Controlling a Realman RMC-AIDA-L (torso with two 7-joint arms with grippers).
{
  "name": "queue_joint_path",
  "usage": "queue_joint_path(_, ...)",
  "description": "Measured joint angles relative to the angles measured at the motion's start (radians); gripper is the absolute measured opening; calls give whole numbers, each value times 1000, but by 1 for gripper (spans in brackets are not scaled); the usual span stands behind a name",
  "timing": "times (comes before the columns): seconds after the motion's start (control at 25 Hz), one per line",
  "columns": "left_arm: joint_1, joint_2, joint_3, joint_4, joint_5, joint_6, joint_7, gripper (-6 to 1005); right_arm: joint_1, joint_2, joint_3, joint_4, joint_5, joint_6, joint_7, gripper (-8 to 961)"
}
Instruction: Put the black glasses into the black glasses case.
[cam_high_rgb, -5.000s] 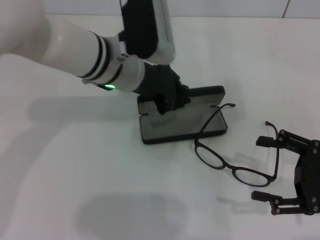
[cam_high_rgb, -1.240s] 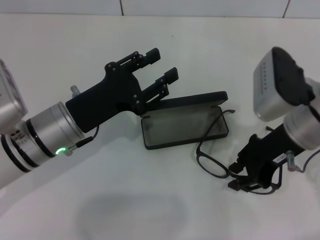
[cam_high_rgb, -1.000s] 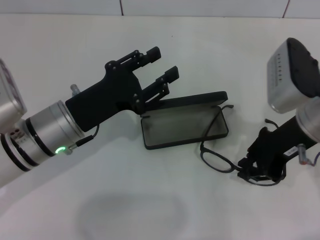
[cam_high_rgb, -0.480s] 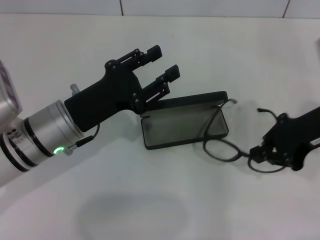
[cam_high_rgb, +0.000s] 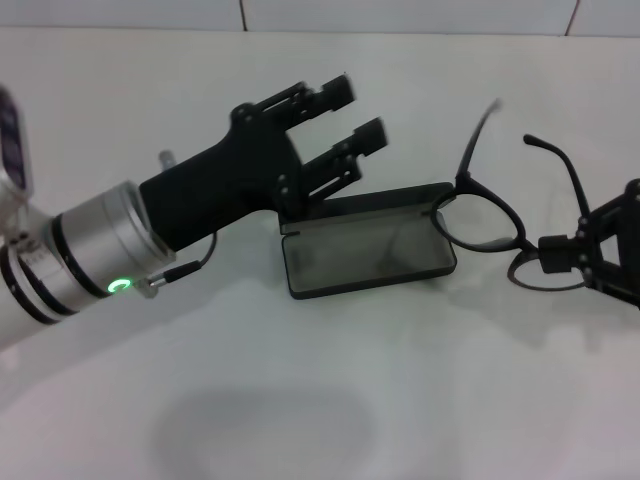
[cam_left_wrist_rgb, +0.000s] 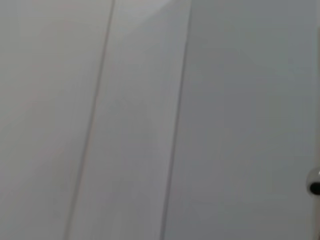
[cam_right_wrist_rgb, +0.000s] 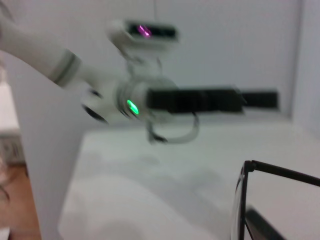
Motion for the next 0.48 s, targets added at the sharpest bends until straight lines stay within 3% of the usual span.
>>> queue_joint_path(0.12, -29, 6, 1, 2, 17, 31, -56, 574, -9, -2, 37, 82, 58, -59, -151, 21)
queue_joint_path(0.16, -85, 23, 0, 5, 67, 77, -156, 574, -10, -2, 40, 102, 65, -75, -198, 21)
queue_joint_path(0.32, -181, 47, -1, -1, 138, 150, -299, 574, -11, 2, 44, 181, 72, -97, -373, 21)
queue_joint_path(0.48, -233, 50, 0, 0, 165, 168, -380, 573, -2, 2, 39, 224, 74, -98, -434, 22)
